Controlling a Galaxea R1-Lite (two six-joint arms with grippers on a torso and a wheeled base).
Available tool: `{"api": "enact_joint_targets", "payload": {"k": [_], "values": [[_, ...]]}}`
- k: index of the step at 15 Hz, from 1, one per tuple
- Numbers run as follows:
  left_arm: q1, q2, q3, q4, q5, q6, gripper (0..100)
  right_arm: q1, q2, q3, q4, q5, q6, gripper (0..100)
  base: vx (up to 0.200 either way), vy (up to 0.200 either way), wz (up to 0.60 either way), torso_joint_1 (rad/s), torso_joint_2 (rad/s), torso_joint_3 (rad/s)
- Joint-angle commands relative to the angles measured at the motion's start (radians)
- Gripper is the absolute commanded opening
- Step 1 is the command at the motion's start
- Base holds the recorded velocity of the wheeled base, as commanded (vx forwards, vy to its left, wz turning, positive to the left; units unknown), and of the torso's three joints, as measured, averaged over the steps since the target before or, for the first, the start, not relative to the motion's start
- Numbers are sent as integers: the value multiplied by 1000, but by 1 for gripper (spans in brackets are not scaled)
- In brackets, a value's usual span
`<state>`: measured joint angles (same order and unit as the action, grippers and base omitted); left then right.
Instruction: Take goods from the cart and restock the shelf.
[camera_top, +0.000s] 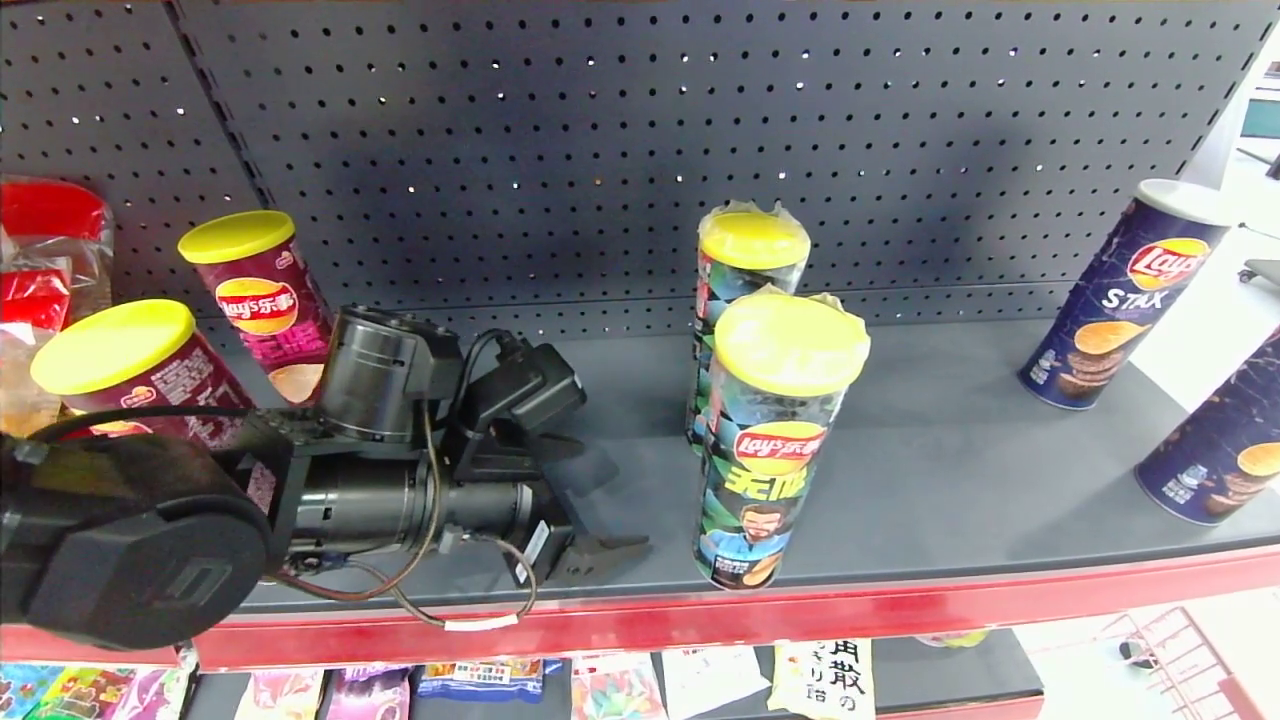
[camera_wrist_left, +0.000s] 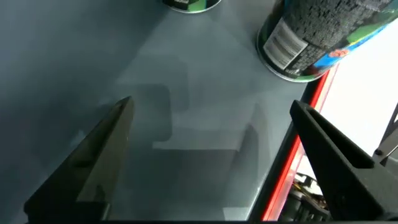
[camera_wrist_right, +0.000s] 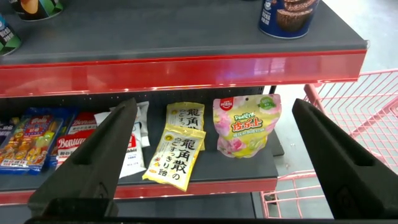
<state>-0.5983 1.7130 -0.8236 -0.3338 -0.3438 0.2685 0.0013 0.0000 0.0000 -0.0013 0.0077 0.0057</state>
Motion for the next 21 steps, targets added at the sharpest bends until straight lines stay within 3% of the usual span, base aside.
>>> {"api": "enact_joint_targets", "payload": {"k": [1, 6, 21], "values": [[-14, 17, -6, -1, 0, 0, 100, 0, 0, 0, 0, 0, 0, 100, 0, 0, 0, 0, 0, 0], [-6, -10, 11, 1, 3, -9, 100, 0, 0, 0, 0, 8, 2, 100, 0, 0, 0, 0, 0, 0], [-52, 79, -71, -2, 6, -8, 100, 0, 0, 0, 0, 8, 0, 100, 0, 0, 0, 0, 0, 0]]}}
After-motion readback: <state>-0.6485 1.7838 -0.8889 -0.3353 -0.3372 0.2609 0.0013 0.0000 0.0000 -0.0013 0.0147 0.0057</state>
